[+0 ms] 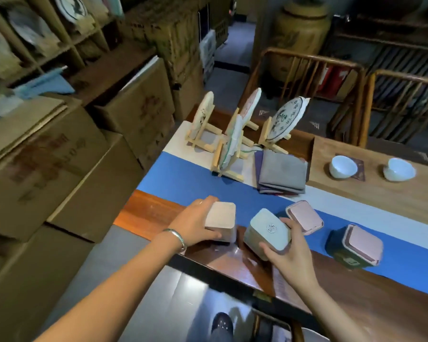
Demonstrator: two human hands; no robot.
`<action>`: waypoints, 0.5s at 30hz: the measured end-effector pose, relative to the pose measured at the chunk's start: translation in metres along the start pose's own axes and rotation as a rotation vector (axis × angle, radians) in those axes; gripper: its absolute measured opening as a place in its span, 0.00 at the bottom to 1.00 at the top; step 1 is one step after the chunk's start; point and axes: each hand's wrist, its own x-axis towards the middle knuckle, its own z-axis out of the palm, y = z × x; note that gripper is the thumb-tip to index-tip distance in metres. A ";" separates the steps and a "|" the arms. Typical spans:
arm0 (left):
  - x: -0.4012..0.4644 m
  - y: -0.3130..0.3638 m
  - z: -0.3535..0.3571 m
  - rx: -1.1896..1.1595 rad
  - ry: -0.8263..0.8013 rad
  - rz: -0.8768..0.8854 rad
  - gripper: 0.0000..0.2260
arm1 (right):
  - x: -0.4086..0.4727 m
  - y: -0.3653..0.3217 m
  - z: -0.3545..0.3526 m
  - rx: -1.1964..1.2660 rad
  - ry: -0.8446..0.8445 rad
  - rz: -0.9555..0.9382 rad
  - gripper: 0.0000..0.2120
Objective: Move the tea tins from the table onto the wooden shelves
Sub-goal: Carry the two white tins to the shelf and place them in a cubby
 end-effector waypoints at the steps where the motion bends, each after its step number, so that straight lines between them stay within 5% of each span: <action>1: -0.010 -0.010 -0.014 0.006 0.018 -0.016 0.32 | 0.005 -0.012 0.011 0.006 -0.027 -0.029 0.31; 11: -0.200 -0.138 -0.179 0.114 0.349 -0.257 0.44 | 0.013 -0.207 0.170 0.168 -0.307 -0.312 0.33; 15: -0.307 -0.175 -0.262 0.066 0.498 -0.336 0.35 | 0.002 -0.311 0.243 0.226 -0.406 -0.519 0.32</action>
